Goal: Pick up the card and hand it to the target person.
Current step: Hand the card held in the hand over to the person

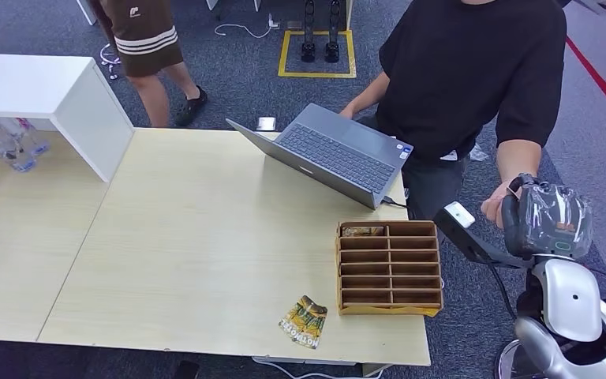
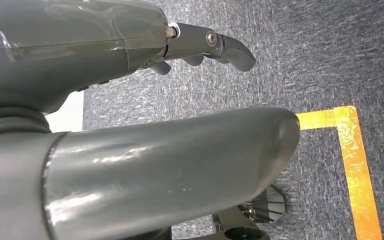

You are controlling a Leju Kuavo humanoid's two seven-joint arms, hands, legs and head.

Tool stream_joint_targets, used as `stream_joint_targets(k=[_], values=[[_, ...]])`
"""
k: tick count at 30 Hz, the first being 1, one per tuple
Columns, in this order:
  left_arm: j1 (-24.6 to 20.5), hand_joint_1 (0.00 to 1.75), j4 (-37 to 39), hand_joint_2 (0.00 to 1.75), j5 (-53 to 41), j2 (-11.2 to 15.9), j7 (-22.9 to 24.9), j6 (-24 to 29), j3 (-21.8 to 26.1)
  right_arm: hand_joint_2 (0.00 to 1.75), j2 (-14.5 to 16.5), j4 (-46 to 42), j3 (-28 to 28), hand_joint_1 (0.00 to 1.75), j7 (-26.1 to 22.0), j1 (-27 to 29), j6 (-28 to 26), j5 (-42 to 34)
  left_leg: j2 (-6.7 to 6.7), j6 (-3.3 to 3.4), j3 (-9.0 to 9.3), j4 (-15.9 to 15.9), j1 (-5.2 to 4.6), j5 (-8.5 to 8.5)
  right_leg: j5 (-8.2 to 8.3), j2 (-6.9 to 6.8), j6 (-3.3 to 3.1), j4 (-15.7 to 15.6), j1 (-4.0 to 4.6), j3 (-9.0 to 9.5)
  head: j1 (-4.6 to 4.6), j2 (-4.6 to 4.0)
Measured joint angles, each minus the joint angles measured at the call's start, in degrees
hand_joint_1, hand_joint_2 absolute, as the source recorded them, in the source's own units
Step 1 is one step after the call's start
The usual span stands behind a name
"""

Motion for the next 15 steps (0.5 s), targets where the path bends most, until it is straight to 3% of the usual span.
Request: stream_joint_targets(k=[4, 5, 8, 9, 15], values=[[0.01, 0.0, 0.0, 0.0, -0.03, 0.0, 0.0, -0.12, -0.14, 1.75, -0.65, 2.1, -0.79, 1.38, 0.03, 1.23, 0.59, 1.37, 0.0, 0.0, -0.05, 0.0, 0.0, 0.0, 0.0, 0.0, 0.0, 0.0, 0.0, 0.0, 0.01, 0.0], [0.01, 0.0, 0.0, 0.0, -0.03, 0.0, -0.01, -0.13, -0.14, 1.75, -0.78, 2.55, -0.96, 1.19, 0.04, 1.52, 0.72, 1.54, 0.0, 0.0, -0.05, 0.0, 0.0, 0.0, 0.0, 0.0, 0.0, 0.0, 0.0, 0.0, 0.01, 0.0], [0.0, 0.0, 0.0, 0.0, -0.05, 0.0, -0.04, -0.13, -0.14, 1.75, -1.05, 3.68, -1.28, 0.21, 0.07, 2.32, 0.93, 1.71, 0.0, 0.0, -0.04, 0.0, 0.0, 0.0, 0.0, 0.0, 0.0, 0.0, 0.0, 0.0, 0.0, 0.0], [0.01, 0.0, 0.0, 0.0, -0.06, 0.0, -0.04, -0.13, -0.14, 1.75, -1.08, 3.95, -1.38, 0.04, 0.07, 2.59, 0.98, 1.71, 0.0, 0.0, -0.05, 0.0, 0.0, 0.0, 0.0, 0.0, 0.0, 0.0, 0.0, 0.0, 0.0, 0.0], [0.0, 0.0, 0.0, 0.0, -0.09, 0.0, -0.04, -0.11, -0.14, 1.75, -1.29, 5.09, -1.49, 0.0, -0.01, 3.61, 1.42, 1.75, 0.0, 0.0, -0.05, 0.0, 0.0, 0.0, 0.0, 0.01, 0.0, 0.0, 0.0, 0.0, 0.0, 0.0]])
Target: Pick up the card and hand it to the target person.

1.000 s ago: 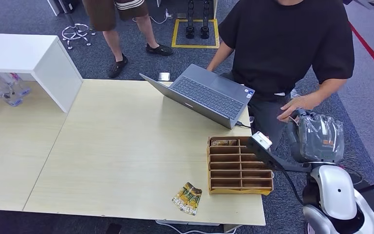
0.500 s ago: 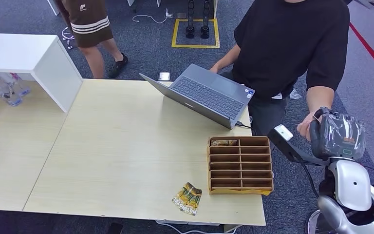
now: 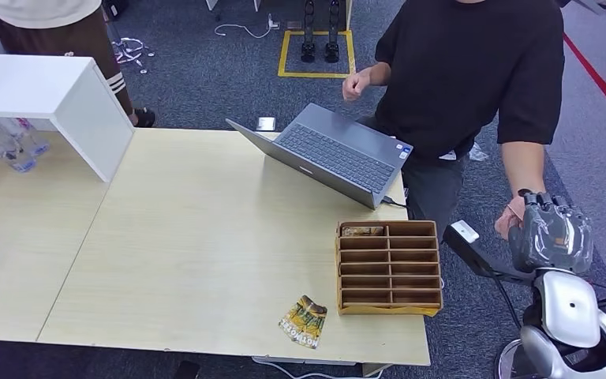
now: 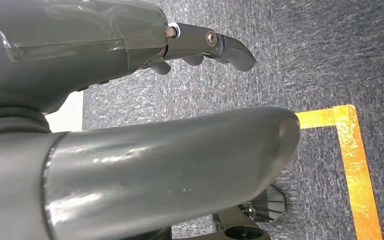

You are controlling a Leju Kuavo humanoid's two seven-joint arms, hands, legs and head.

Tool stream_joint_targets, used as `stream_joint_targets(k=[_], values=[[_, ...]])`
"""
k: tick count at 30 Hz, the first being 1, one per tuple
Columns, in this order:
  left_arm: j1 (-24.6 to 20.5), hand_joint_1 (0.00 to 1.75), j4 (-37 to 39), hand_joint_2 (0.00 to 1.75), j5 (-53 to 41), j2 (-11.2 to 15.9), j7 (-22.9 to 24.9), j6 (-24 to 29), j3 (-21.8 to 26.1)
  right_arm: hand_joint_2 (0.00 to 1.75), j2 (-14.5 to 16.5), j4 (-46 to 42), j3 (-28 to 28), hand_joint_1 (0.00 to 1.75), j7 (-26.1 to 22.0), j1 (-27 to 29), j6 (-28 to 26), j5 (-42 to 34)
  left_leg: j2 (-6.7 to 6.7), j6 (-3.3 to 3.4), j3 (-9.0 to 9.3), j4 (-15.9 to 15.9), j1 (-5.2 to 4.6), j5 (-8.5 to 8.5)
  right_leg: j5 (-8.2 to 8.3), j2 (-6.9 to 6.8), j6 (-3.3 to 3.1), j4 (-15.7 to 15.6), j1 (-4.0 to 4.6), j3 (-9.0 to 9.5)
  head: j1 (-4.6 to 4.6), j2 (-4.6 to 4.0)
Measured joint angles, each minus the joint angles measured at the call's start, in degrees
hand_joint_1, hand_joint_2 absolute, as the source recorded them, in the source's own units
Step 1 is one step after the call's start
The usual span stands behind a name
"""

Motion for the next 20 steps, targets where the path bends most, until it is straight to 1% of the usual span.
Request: stream_joint_targets(k=[4, 8, 10, 14, 19, 20], values=[[0.0, 0.0, 0.0, 0.0, 0.0, 0.0, 0.0, 0.01, -0.06, 1.75, -0.06, 0.82, -0.01, 0.0, 0.08, 0.57, -0.17, -0.53, 0.0, 0.0, 0.01, 0.0, 0.0, 0.0, 0.0, 0.0, 0.0, 0.0, 0.0, 0.0, -0.01, 0.0], [0.0, 0.0, 0.0, 0.0, 0.0, 0.0, -0.02, -0.01, -0.07, 1.75, -0.03, 1.22, -0.1, 0.0, 0.26, 0.97, -1.9, -2.4, 0.0, 0.0, 0.02, 0.0, 0.0, 0.0, 0.0, 0.0, 0.0, 0.0, 0.0, 0.0, -0.01, 0.0], [0.0, 0.0, 0.0, 0.0, 0.0, -0.01, -0.02, 0.0, -0.07, 1.75, 0.11, 1.25, -0.4, 0.0, 0.3, 1.25, -4.02, -4.04, 0.0, 0.0, 0.01, 0.0, 0.0, 0.0, 0.0, 0.0, 0.0, 0.0, 0.0, 0.0, -0.01, 0.0], [0.0, 0.0, 0.0, 0.0, 0.01, -0.03, -0.02, 0.06, -0.07, 1.75, 0.78, 1.21, -1.14, 0.0, 0.11, 1.67, -9.93, -8.1, 0.0, 0.0, 0.01, 0.0, 0.0, 0.0, 0.0, 0.0, 0.0, 0.0, 0.0, 0.01, -0.01, 0.0], [0.0, 0.0, 0.0, 0.0, 0.09, -0.04, -0.02, 0.35, -0.04, 1.75, 2.45, 0.33, -1.68, 0.0, -1.58, 2.33, -17.41, -14.88, 0.0, 0.0, 0.0, 0.0, 0.0, 0.0, 0.0, 0.0, 0.0, 0.0, 0.0, 0.02, 0.0, 0.0], [0.0, 0.0, 0.0, 0.0, 0.1, -0.04, -0.02, 0.39, -0.04, 1.75, 2.65, 0.15, -1.7, 0.0, -1.85, 2.42, -18.18, -15.77, 0.0, 0.0, 0.0, 0.0, 0.0, 0.0, 0.0, 0.0, 0.0, 0.0, 0.0, 0.02, 0.0, 0.0]])
